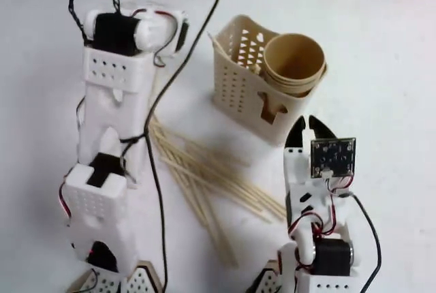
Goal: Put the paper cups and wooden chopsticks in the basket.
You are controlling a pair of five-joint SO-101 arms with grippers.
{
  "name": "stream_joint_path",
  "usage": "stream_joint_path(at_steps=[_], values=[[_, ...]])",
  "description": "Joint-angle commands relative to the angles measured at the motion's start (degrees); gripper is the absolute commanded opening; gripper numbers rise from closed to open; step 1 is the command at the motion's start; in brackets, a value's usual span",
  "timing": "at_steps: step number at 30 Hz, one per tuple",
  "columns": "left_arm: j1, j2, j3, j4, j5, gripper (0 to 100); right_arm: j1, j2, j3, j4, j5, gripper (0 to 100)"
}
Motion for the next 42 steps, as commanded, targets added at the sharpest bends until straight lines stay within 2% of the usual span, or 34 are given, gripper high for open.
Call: stream_joint_path(at_steps=[1,8,15,19,25,28,34,39,42], values=[[3.4,-4.0,-5.5,-7.1,-0.4,2,0.6,-1.5,-0.2,-0.2,-0.5,5.1],[8.0,-3.8,-12.4,-16.4,0.0,2,0.6,-1.5,-0.2,-0.4,-0.5,5.2],[12.4,-3.6,-12.4,-25.1,0.4,2,0.6,-1.5,-0.2,-0.4,-0.3,5.2],[12.6,-2.3,-12.3,-28.4,8.4,2,0.7,-1.5,-0.2,-0.5,-0.1,5.2],[12.4,5.2,-13.0,-31.4,10.3,2,0.7,-1.5,-0.2,-0.5,0.0,5.2],[11.6,8.3,-13.0,-32.1,13.9,2,0.7,-1.5,-0.1,-0.5,0.0,5.2],[10.9,12.4,-13.0,-31.5,13.8,3,0.7,-1.5,-0.1,-0.5,0.0,5.2],[10.3,11.6,-13.0,-25.8,13.8,18,0.7,-1.5,-0.1,-0.5,0.0,5.2],[9.7,9.3,-13.0,-21.6,12.1,18,0.7,-1.5,-0.1,-0.5,0.0,5.2]])
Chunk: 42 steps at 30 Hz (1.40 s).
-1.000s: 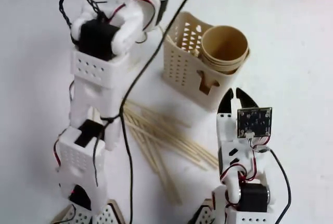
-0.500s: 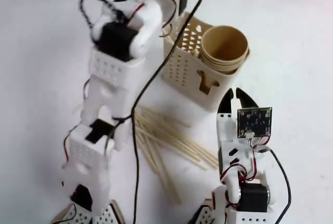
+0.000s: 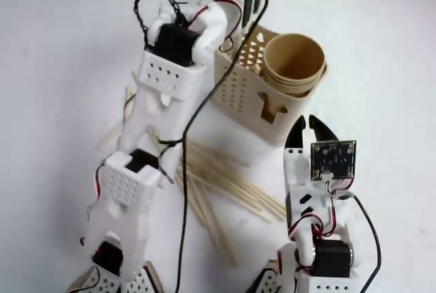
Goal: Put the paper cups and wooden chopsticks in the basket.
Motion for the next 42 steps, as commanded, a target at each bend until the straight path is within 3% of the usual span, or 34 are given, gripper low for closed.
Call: stream_joint_path(at_steps=[1,7,14,18,29,36,42], values=[[-1.5,-5.4,-1.8,5.8,-3.2,18,0.7,-0.6,-0.4,-0.5,0.0,5.2],[-4.7,-11.4,-1.8,16.8,-11.0,15,0.7,-0.6,-0.4,-0.5,0.0,5.2],[-14.8,-13.8,-0.4,32.3,-18.0,20,0.7,-0.6,-0.4,-0.5,0.0,5.2],[-21.9,-14.2,8.5,31.9,-19.3,23,0.7,-0.6,-0.3,-0.4,0.0,5.3],[-31.4,-13.6,36.5,28.1,-21.5,22,0.4,-0.5,-0.3,-0.4,0.0,5.3],[-32.5,-13.6,54.1,16.8,-21.5,22,0.4,-0.5,-0.3,-0.4,0.0,5.3],[-32.3,-13.6,61.3,13.5,-22.2,22,0.4,-0.5,-0.3,-0.3,0.0,5.3]])
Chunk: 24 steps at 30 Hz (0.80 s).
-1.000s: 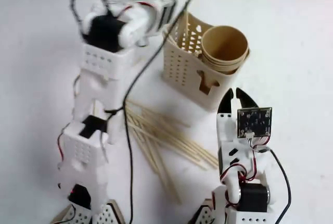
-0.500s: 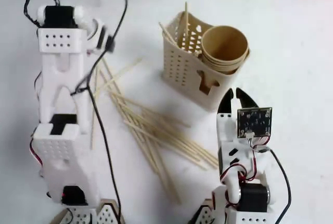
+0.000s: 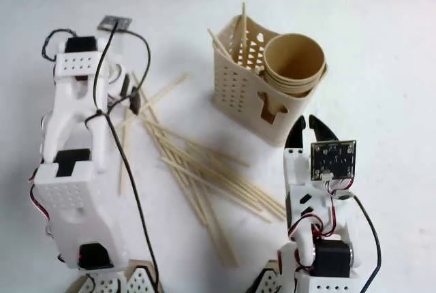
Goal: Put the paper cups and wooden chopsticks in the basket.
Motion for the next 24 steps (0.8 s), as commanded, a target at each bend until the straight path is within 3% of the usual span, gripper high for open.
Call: stream_joint_path(at_steps=[1,7,13,20,24], values=[[-0.3,-2.9,2.7,-3.0,-2.3,22,0.4,-0.5,-0.3,-0.3,0.0,5.3],[1.1,-2.9,7.0,-8.0,-9.1,22,0.4,-0.5,-0.3,-0.3,0.0,5.3],[1.2,-2.9,10.0,-13.5,-9.1,22,0.4,-0.5,-0.3,-0.2,0.0,5.3],[1.2,5.5,5.8,-13.0,-9.4,16,0.3,-0.5,-0.3,-0.2,0.0,5.3],[0.6,12.2,-3.7,-6.5,-9.1,14,0.3,-0.5,-0.3,-0.1,0.0,5.3]])
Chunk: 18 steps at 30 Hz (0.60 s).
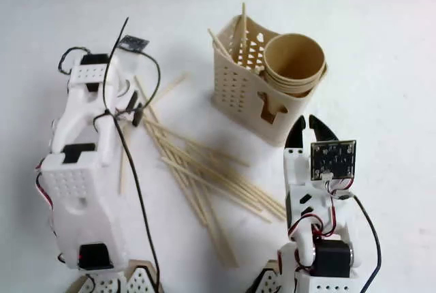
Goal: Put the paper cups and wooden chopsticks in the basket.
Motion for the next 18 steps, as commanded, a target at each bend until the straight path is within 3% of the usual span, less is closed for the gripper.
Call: stream_joint_path(at_steps=[1,6,12,18], values=[[0.0,5.8,-12.4,6.9,-0.2,13,0.3,-0.5,-0.2,-0.1,0.0,5.3],[0.2,14.5,-25.1,14.9,-0.4,3,0.4,-0.5,-0.2,-0.1,0.0,5.3],[1.4,18.7,-38.9,26.6,-0.2,2,0.4,-0.5,-0.2,-0.1,0.0,5.3],[1.4,16.3,-43.0,27.4,-0.1,2,0.5,-0.5,-0.2,-0.2,0.0,5.3]])
